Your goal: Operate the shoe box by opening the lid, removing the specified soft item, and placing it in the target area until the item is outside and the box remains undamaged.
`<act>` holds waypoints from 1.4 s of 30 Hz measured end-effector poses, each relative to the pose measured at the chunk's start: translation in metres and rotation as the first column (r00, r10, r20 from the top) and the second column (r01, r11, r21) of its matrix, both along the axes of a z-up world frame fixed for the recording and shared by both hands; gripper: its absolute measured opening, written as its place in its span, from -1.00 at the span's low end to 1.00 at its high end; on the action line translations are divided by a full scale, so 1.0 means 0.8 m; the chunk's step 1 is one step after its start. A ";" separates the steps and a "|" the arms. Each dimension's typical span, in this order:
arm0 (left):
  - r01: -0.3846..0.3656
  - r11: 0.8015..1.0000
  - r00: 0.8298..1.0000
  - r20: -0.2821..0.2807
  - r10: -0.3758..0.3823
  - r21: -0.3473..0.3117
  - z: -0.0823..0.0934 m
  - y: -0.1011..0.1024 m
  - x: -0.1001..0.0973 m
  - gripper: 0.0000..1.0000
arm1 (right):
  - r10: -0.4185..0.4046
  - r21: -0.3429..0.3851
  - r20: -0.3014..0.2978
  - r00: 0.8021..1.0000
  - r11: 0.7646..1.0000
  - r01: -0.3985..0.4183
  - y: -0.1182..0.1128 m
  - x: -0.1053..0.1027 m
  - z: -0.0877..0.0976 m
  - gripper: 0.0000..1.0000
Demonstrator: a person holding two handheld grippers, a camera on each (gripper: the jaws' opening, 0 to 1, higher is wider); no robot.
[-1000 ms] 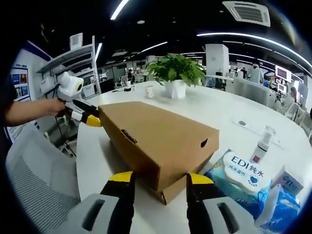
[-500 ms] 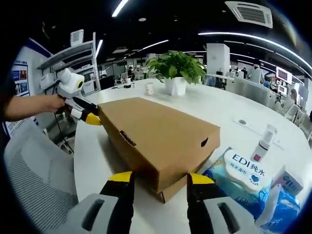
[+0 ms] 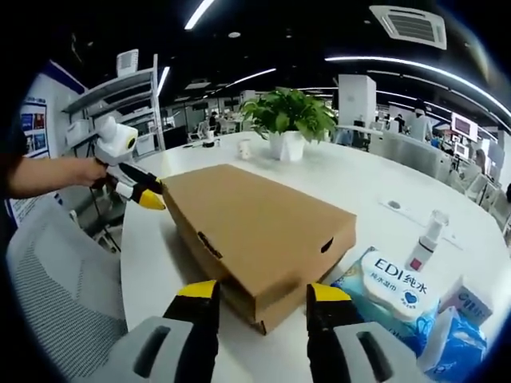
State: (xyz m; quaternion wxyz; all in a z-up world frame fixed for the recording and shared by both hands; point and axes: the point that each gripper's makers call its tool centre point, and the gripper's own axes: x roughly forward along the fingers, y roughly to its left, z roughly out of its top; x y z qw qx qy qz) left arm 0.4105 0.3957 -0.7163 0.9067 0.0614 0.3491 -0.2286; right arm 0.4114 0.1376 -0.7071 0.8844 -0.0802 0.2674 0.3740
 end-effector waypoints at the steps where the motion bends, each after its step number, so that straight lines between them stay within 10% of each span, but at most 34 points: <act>1: 0.000 1.000 1.000 0.003 0.000 -0.001 0.002 0.000 0.000 -0.26 | 0.002 -0.002 0.001 1.000 1.000 -0.002 0.000 0.000 0.001 -0.18; 22: 0.046 0.999 0.996 0.075 -0.046 0.006 0.018 -0.008 0.008 -0.22 | 0.017 -0.019 0.036 0.999 1.000 -0.017 0.010 0.003 0.005 -0.19; 42: 0.064 0.997 0.997 0.033 -0.066 0.046 -0.002 -0.010 0.011 -0.23 | 0.003 -0.039 0.019 1.000 0.999 -0.002 0.011 0.003 -0.011 -0.21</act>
